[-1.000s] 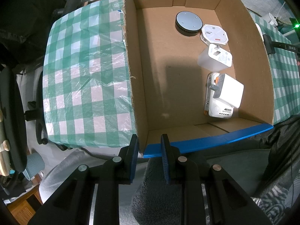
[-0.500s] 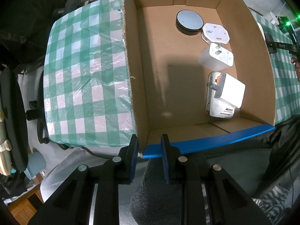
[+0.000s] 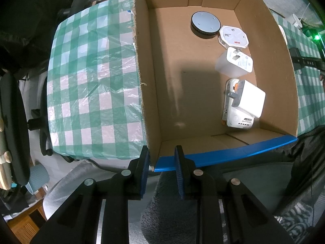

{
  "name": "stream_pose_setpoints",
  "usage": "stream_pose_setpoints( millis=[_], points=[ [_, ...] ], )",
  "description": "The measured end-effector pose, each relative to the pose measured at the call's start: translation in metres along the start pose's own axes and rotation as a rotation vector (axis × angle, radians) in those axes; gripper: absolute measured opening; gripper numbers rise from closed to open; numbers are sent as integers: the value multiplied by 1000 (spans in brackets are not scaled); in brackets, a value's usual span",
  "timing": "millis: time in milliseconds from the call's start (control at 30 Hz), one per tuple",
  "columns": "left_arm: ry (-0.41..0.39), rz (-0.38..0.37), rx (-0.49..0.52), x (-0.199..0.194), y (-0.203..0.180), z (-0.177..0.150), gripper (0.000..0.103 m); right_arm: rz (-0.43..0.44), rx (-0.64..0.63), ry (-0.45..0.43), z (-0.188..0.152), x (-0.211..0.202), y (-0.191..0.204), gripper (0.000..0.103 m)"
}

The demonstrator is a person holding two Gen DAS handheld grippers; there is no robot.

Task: Organize rigid objects
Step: 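Carry the black charger into the box and release it with the right gripper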

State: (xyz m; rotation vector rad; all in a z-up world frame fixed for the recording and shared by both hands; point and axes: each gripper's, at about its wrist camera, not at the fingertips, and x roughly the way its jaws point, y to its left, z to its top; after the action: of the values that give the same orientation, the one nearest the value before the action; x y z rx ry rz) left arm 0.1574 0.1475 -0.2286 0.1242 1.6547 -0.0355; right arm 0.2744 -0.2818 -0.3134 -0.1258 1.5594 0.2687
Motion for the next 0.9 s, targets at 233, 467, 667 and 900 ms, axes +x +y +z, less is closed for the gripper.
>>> stream_pose_setpoints(
  millis=[233, 467, 667, 900],
  points=[
    [0, 4, 4, 0, 2, 1, 23, 35, -44, 3, -21, -22, 18, 37],
    [-2, 3, 6, 0, 1, 3, 23, 69, -91, 5, -27, -52, 48, 37],
    [-2, 4, 5, 0, 0, 3, 23, 79, -135, -2, -27, -75, 72, 37],
    [-3, 2, 4, 0, -2, 4, 23, 91, -192, -20, -23, -97, 100, 37]
  ],
)
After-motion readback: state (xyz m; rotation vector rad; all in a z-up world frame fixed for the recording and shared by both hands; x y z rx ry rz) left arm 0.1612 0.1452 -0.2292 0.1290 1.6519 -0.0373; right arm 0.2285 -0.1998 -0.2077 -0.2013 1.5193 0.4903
